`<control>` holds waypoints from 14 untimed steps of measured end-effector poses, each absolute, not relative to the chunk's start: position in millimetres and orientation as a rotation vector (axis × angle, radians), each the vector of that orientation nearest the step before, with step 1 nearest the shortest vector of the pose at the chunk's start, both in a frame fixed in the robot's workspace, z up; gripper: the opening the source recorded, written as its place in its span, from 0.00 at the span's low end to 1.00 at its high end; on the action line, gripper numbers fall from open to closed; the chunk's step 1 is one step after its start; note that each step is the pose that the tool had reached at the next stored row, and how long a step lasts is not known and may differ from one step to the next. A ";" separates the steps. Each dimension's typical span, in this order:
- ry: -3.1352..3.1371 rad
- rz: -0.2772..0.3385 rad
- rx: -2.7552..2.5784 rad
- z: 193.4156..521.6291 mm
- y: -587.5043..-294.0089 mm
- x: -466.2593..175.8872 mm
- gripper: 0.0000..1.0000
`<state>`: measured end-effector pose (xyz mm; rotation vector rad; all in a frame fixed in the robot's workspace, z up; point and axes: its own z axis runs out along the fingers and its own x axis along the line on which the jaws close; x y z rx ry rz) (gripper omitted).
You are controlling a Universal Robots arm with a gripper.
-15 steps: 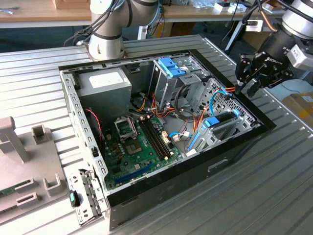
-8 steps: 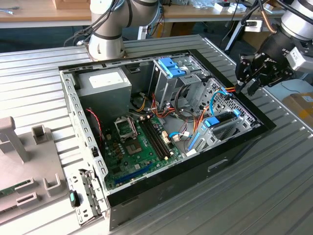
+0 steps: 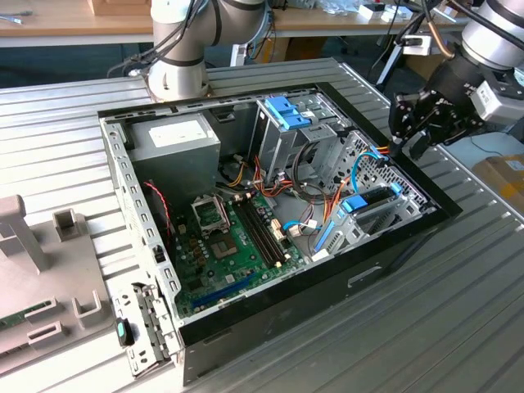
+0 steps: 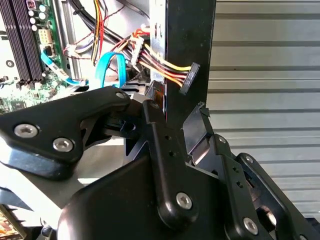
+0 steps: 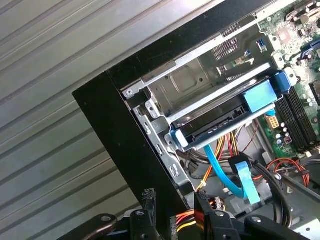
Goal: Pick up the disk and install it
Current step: 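Insert the first disk wire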
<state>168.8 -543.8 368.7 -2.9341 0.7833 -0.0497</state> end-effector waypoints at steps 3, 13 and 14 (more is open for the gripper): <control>0.783 -0.050 -2.934 366.7 -540.4 171.5 0.44; 0.783 -0.050 -2.934 364.5 -538.4 176.0 0.35; 0.783 -0.050 -2.934 364.5 -538.4 176.0 0.35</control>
